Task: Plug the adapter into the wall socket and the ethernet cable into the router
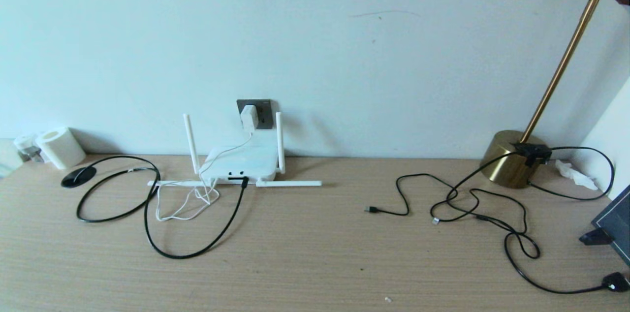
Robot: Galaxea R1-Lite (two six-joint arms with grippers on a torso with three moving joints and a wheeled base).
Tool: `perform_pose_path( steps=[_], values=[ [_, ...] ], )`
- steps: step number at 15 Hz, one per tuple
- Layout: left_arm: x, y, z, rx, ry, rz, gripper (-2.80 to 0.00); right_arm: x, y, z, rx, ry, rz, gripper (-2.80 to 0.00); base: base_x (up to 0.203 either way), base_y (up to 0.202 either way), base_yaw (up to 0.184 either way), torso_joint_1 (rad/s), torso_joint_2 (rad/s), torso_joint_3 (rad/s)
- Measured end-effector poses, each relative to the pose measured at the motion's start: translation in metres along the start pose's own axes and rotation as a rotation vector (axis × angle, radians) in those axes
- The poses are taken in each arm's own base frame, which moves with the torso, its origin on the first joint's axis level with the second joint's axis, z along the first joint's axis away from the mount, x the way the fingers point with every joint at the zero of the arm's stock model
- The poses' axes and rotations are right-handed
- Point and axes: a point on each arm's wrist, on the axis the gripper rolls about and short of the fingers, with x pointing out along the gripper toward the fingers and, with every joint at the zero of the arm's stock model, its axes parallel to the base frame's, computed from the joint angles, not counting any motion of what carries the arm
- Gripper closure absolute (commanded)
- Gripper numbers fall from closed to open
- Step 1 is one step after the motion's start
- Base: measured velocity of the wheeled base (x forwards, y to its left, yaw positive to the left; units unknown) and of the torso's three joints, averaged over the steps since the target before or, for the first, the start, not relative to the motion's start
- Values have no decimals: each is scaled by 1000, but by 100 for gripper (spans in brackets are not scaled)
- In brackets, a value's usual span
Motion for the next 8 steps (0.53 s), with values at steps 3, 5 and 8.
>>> perform_pose_path(
  steps=[3, 5, 8],
  values=[
    [0, 0, -2, -50, 11, 20, 0, 0, 0, 0, -10, 0, -1, -280, 0, 0, 0, 0, 0, 0],
    [1, 0, -2, -51, 12, 22, 0, 0, 0, 0, -10, 3, -2, -280, 0, 0, 0, 0, 0, 0],
    [1, 0, -3, -52, 12, 22, 0, 0, 0, 0, -2, 4, 0, -280, 0, 0, 0, 0, 0, 0]
  ],
)
